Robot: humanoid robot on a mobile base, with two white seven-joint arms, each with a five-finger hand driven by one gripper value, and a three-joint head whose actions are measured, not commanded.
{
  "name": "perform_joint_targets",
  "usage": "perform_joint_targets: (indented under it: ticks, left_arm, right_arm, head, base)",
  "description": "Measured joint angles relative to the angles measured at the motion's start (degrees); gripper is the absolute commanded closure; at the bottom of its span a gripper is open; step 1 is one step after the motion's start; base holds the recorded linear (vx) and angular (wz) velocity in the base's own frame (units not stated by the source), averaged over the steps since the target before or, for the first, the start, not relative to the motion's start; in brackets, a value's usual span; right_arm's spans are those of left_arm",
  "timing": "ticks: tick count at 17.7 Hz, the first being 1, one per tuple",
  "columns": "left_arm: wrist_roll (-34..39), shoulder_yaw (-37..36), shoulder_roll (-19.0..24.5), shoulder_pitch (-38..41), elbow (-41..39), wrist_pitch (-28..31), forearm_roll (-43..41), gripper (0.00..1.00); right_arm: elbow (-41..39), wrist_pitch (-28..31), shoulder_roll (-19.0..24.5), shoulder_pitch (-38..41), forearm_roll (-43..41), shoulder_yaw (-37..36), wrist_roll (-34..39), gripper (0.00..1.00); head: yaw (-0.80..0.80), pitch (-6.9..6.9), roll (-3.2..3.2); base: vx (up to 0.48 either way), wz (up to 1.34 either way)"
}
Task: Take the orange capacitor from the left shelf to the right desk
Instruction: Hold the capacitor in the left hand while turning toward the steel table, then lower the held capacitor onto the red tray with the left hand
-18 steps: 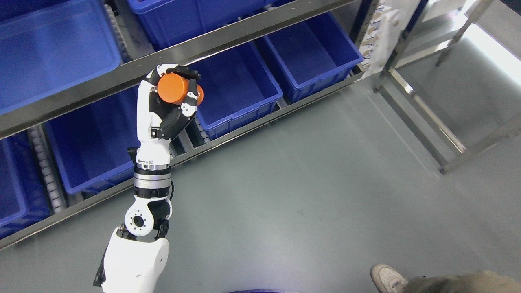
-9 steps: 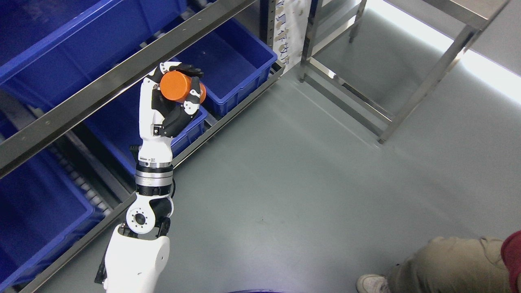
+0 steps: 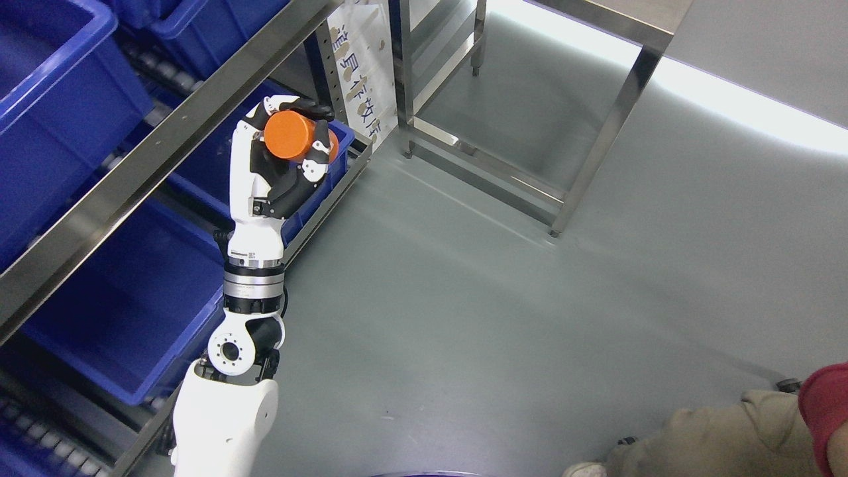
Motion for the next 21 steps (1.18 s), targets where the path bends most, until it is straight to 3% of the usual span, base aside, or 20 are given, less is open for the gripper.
perform_joint_targets:
  ticks: [12, 21]
  left_arm:
    - [0.03, -1.86, 0.00, -1.85, 0.51, 0.70, 0.02, 0.97]
    - [-0.02, -4.68, 0.00, -13.39, 2.20, 12.37, 0.47, 0.97]
  right_arm:
    - [0.00, 0.00, 0.00, -0.01, 0.00, 0.00, 0.00, 0.00]
    - [0.00, 0.00, 0.00, -0.01, 0.00, 0.00, 0.00, 0.00]
  head:
    - [0.00, 0.01, 0.00]
    - [0.00, 0.01, 0.00]
  base:
    - [0.347, -0.24]
    - [0.370, -0.17]
